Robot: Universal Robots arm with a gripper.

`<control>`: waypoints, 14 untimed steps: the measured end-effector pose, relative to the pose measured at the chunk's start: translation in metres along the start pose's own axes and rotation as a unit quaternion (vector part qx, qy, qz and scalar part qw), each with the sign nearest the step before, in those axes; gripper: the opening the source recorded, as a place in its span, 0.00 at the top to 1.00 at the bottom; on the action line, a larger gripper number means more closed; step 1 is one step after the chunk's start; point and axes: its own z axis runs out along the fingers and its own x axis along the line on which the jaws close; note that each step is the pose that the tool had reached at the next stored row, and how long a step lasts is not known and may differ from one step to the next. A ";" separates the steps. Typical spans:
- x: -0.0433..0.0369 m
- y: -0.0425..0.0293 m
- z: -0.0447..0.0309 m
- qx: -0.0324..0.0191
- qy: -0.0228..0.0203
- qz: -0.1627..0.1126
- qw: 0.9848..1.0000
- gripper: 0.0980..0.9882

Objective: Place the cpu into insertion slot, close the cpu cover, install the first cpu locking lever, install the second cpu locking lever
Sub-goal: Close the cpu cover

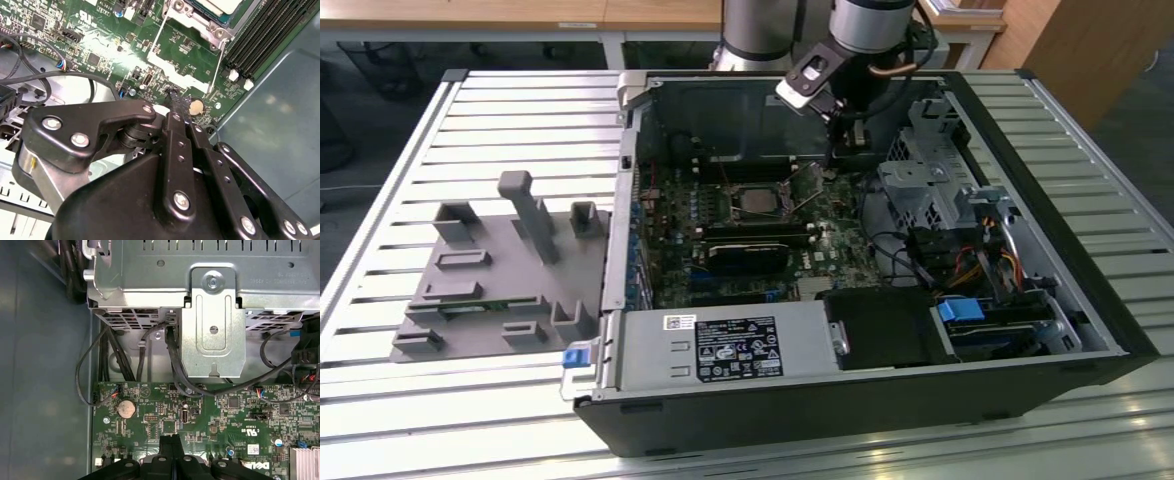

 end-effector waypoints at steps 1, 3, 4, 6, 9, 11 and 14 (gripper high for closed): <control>0.0000 0.0000 0.0002 0.000 0.000 0.000 1.000 0.99; 0.0000 0.0001 0.0005 0.000 0.000 0.000 1.000 0.99; 0.0000 0.0002 0.0008 0.000 0.000 -0.001 1.000 0.99; 0.0000 0.0006 0.0012 0.000 0.000 -0.001 1.000 0.99; 0.0000 0.0011 0.0018 0.000 0.000 -0.001 1.000 0.99; 0.0000 0.0019 0.0023 0.000 0.000 -0.001 1.000 0.99; 0.0000 0.0025 0.0030 0.000 0.000 -0.001 1.000 0.99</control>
